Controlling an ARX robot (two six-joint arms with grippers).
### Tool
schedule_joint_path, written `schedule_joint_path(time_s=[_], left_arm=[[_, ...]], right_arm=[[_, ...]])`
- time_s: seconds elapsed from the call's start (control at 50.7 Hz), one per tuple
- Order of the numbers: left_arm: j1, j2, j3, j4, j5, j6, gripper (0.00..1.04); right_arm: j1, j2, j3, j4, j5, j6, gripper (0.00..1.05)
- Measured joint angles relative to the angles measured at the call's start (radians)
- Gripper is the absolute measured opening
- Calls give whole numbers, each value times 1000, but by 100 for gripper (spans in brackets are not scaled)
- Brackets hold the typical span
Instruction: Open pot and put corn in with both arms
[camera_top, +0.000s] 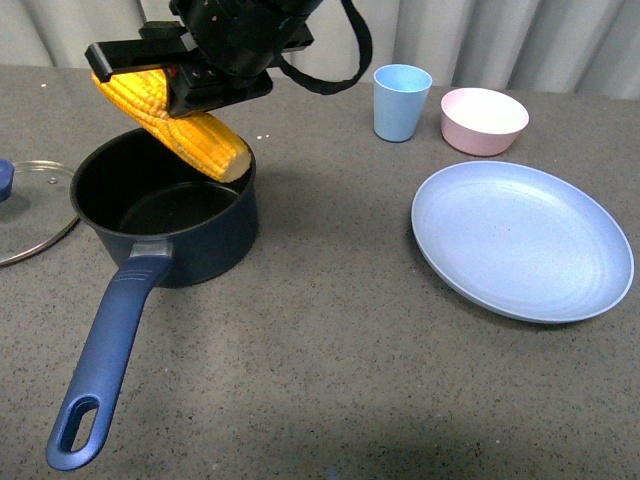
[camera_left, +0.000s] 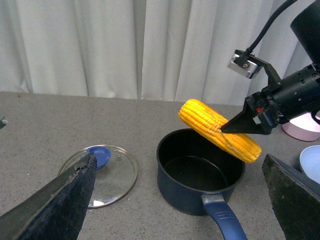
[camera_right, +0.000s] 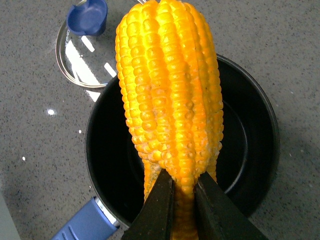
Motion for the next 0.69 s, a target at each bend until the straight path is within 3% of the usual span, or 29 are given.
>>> schedule_joint_path(time_s=[0.394, 0.454, 0.69], left_arm=[[0, 0, 0, 0, 0, 0, 98], [0, 0, 0, 0, 0, 0, 98], [0, 0, 0, 0, 0, 0, 98]], right_arm=[[13, 154, 216, -80, 8, 29, 7], [13, 172, 242, -89, 26, 35, 24], [4, 119, 131, 13, 36, 69, 68]])
